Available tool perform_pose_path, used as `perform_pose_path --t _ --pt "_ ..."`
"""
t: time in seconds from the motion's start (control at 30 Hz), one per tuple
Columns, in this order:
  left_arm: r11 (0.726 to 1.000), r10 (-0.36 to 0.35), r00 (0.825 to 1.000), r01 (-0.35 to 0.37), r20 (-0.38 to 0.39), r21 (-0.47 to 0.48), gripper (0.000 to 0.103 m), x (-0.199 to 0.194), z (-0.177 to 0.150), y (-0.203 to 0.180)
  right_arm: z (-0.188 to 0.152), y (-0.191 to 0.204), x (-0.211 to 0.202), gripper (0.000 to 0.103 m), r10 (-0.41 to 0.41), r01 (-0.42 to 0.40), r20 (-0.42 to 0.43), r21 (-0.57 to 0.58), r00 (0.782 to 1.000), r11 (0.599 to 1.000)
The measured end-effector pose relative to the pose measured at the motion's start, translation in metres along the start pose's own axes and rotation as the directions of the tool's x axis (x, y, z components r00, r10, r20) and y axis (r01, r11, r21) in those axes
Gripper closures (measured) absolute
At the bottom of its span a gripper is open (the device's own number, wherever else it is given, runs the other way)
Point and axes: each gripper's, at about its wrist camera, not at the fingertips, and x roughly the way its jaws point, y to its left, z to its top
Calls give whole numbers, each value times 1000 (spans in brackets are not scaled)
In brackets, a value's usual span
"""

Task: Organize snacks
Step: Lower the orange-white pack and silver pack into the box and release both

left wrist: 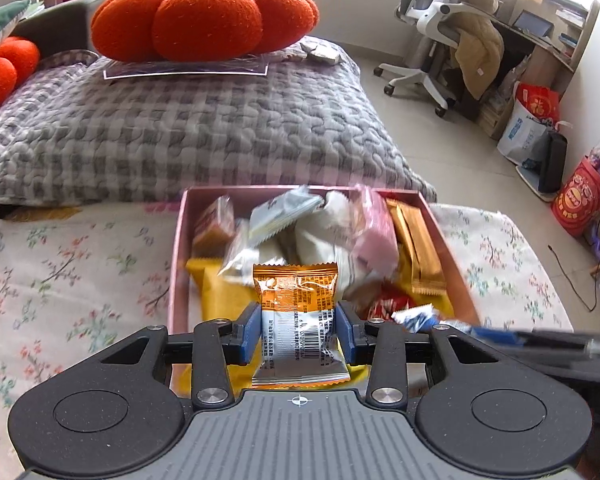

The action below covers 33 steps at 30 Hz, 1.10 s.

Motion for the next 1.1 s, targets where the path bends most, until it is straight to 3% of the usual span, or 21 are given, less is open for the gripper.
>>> perform_pose_path --t 0.27,0.73,0.8,0.97,1.1 --pt "1000 -22 1000 22 13 -8 66 26 0 3 3 -1 14 69 30 -30 5 11 1000 999" --pt "1000 -6 999 7 39 -30 64 26 2 18 4 2 28 68 69 -70 40 20 997 997" --pt "999 -6 999 7 38 -33 62 26 2 20 3 2 32 67 82 -84 42 29 996 996" --pt "998 -21 998 24 52 -64 44 17 -1 26 1 3 31 62 78 -79 36 22 996 997" --pt "998 -5 998 9 62 -57 41 5 -2 28 0 6 26 60 92 -93 39 16 995 996"
